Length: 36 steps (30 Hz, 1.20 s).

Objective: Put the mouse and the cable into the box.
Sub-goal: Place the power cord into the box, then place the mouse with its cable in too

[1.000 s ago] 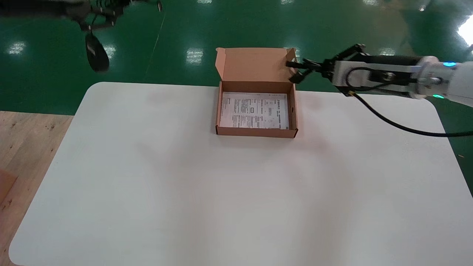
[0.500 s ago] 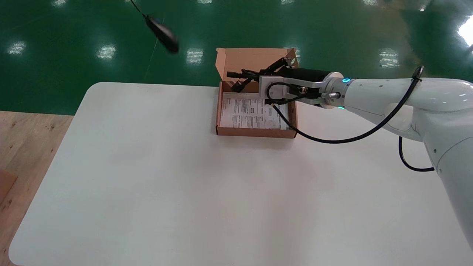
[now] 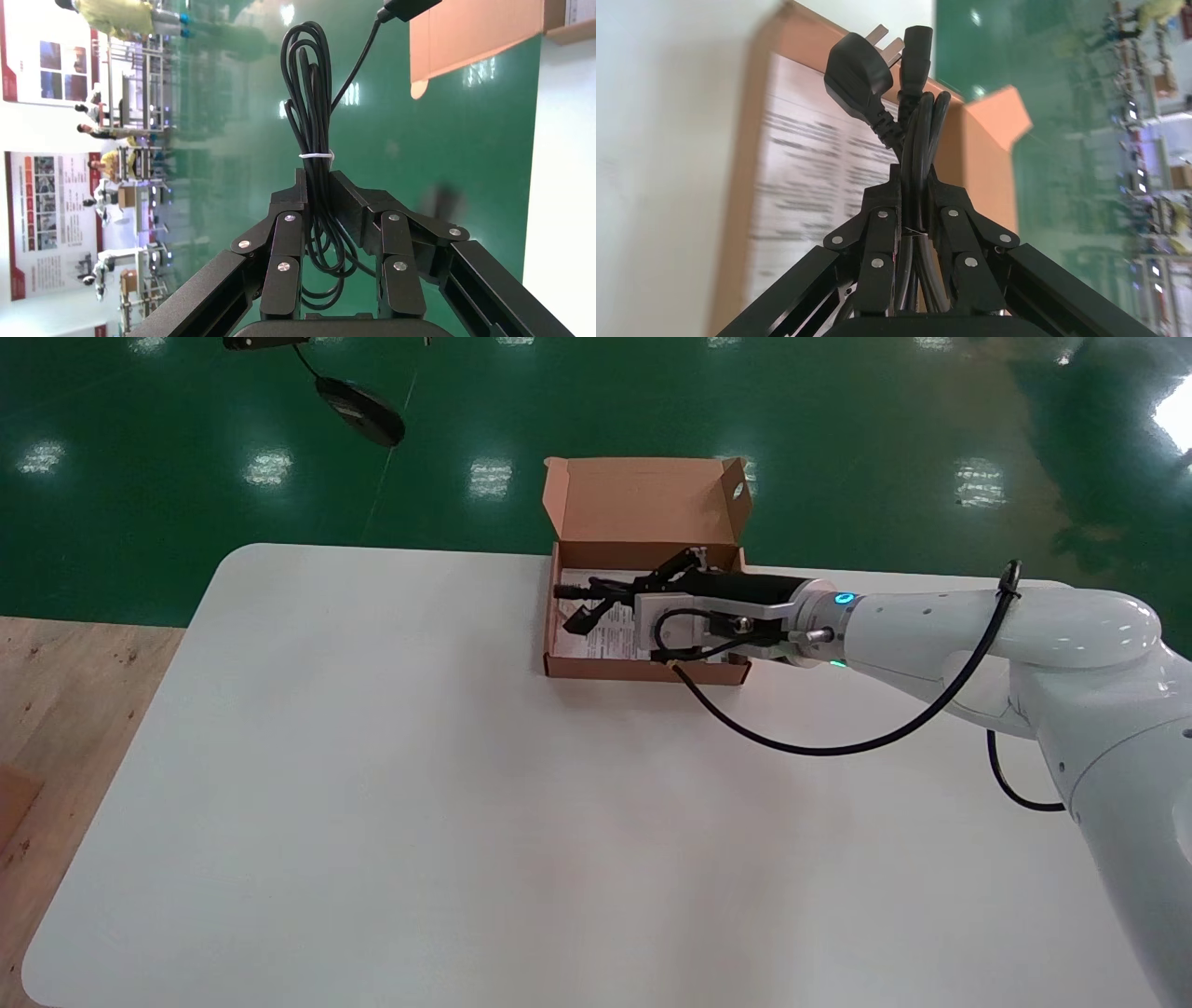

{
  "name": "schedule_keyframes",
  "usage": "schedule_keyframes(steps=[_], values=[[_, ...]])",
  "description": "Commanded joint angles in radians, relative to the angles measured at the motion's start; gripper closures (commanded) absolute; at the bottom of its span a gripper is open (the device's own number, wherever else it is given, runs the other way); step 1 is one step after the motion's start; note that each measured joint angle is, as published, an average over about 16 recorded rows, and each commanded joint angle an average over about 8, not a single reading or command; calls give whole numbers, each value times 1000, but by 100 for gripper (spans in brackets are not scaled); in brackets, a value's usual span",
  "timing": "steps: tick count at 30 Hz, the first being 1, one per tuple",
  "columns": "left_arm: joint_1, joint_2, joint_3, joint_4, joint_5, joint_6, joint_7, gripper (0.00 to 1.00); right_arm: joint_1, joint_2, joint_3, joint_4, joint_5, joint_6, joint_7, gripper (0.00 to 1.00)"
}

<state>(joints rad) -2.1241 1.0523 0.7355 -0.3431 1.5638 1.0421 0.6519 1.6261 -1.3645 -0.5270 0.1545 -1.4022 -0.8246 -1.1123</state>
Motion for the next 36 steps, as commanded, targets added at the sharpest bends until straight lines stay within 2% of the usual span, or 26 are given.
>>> schedule_keyframes(steps=[1,2,3,13,18,23,30,36], values=[[-4,0,3,8,5,-1,0,100,-6,0,-13,9,1,-6,10,8],[-5,1,4,10,7,0,1,100,-7,0,-18,12,3,-5,15,1],[-7,1,5,11,8,2,2,100,-7,0,-24,15,5,-4,18,0],[-7,13,9,19,9,22,9,100,-1,5,-66,29,36,22,39,0],[18,48,-4,35,-18,21,29,100,49,32,-60,-4,61,80,45,0],[60,125,-33,81,-73,5,81,100,120,100,-35,-64,90,135,57,0],[122,266,-74,159,-147,-58,157,100,187,231,-25,-118,99,152,53,0],[207,318,-74,108,-210,-148,174,100,204,314,-33,-153,86,194,43,0]])
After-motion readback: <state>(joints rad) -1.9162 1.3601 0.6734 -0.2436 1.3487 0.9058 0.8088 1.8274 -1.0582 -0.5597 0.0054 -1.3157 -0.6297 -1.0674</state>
